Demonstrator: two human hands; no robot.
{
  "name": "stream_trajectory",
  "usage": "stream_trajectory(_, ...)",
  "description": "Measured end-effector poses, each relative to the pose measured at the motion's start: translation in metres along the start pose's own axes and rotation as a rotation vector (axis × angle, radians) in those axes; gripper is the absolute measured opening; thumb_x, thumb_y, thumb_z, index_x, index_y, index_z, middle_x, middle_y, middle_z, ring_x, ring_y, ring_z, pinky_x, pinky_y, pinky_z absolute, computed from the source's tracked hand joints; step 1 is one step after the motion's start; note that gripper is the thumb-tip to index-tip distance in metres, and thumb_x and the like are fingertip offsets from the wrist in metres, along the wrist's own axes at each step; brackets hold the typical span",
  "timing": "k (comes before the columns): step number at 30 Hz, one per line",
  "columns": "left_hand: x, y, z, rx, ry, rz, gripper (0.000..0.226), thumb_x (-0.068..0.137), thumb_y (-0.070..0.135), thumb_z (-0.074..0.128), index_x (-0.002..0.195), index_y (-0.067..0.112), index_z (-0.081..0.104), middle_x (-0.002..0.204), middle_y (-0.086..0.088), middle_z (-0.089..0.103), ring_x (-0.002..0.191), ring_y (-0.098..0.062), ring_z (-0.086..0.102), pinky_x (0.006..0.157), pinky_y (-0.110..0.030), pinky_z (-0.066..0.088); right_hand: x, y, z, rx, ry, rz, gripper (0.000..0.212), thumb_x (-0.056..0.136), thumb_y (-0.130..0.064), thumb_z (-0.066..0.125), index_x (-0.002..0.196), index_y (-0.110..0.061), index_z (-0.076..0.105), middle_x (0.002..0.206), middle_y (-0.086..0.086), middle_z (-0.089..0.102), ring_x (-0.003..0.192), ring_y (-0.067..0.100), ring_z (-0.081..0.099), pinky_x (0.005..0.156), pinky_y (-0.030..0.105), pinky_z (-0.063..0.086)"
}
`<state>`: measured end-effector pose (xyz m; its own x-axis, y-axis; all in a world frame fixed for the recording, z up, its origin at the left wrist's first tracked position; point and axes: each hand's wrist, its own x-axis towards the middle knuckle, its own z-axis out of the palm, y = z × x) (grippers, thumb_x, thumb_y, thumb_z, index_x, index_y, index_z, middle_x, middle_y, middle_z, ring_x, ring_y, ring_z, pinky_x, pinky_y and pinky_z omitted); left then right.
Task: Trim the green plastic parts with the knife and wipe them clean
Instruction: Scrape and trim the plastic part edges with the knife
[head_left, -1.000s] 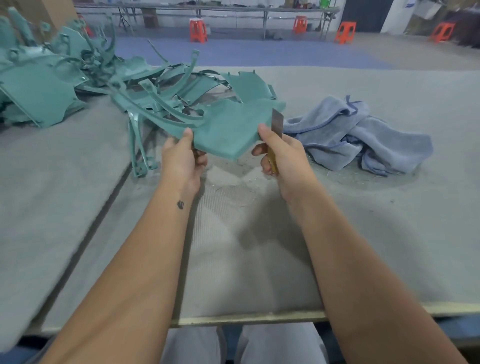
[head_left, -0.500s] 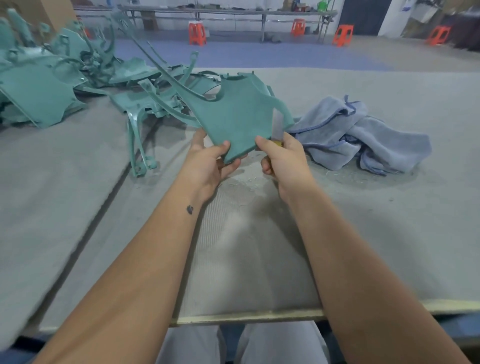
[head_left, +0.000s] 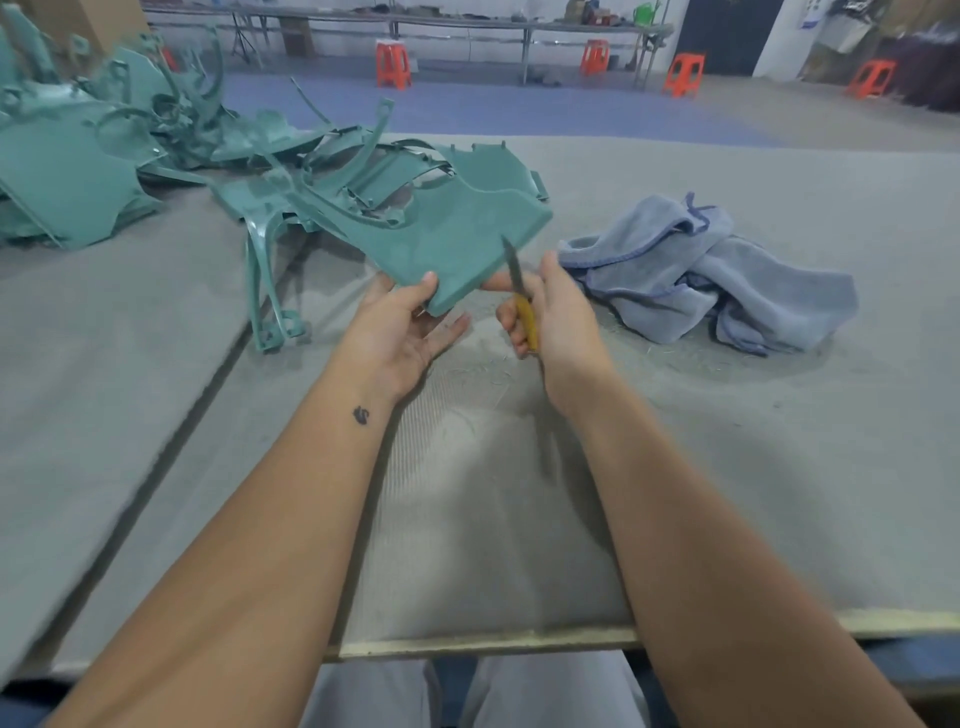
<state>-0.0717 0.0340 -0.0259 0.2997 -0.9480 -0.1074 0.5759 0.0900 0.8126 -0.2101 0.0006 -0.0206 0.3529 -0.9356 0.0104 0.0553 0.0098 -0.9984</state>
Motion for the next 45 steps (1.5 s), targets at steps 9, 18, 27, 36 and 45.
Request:
stream_trajectory(9,-0.008,0.007,0.009,-0.183,-0.072,-0.225,0.016,0.096,0.008,0.049,0.099,-0.001,0.063,0.081,-0.011,0.072,0.068,-0.015,0.070,0.071,-0.025,0.059,-0.009,0.004,0.008,-0.264,-0.088,-0.372,0.024,0.096,-0.014,0.056,0.075,-0.022,0.062,0.066,-0.013,0.060,0.063,0.006,0.053,0.064,0.024,0.045)
stream_trajectory(18,-0.009,0.005,0.008,-0.197,-0.072,-0.275,0.022,0.099,0.008,0.042,0.101,-0.005,0.059,0.078,-0.018,0.072,0.064,-0.024,0.072,0.059,-0.032,0.061,-0.012,0.003,0.005,-0.263,-0.154,-0.317,0.016,0.092,-0.010,0.062,0.077,-0.010,0.066,0.050,0.000,0.051,0.040,0.001,0.042,0.043,0.013,0.034)
stream_trajectory(27,-0.006,0.001,0.005,-0.132,-0.109,-0.263,0.026,0.098,0.007,0.035,0.114,-0.004,0.052,0.092,-0.019,0.062,0.081,-0.026,0.061,0.071,-0.034,0.059,-0.005,0.013,0.000,-0.231,-0.232,-0.281,0.013,0.092,-0.009,0.063,0.081,-0.012,0.070,0.051,-0.001,0.053,0.044,0.002,0.044,0.044,0.015,0.035)
stream_trajectory(36,-0.004,-0.001,0.003,-0.170,-0.089,-0.266,0.023,0.095,0.004,0.037,0.095,-0.007,0.057,0.074,-0.019,0.068,0.065,-0.024,0.065,0.066,-0.032,0.059,-0.003,0.017,-0.005,-0.196,-0.252,-0.291,0.011,0.093,-0.007,0.061,0.087,-0.008,0.070,0.058,0.009,0.055,0.047,0.006,0.045,0.046,0.017,0.036)
stream_trajectory(45,-0.003,-0.001,0.008,-0.223,-0.052,-0.288,0.020,0.098,0.006,0.037,0.096,-0.005,0.054,0.085,-0.019,0.062,0.080,-0.027,0.061,0.060,-0.038,0.059,-0.005,0.016,-0.004,-0.186,-0.188,-0.349,0.015,0.093,-0.004,0.059,0.083,-0.010,0.069,0.059,0.010,0.054,0.044,0.005,0.042,0.045,0.017,0.034)
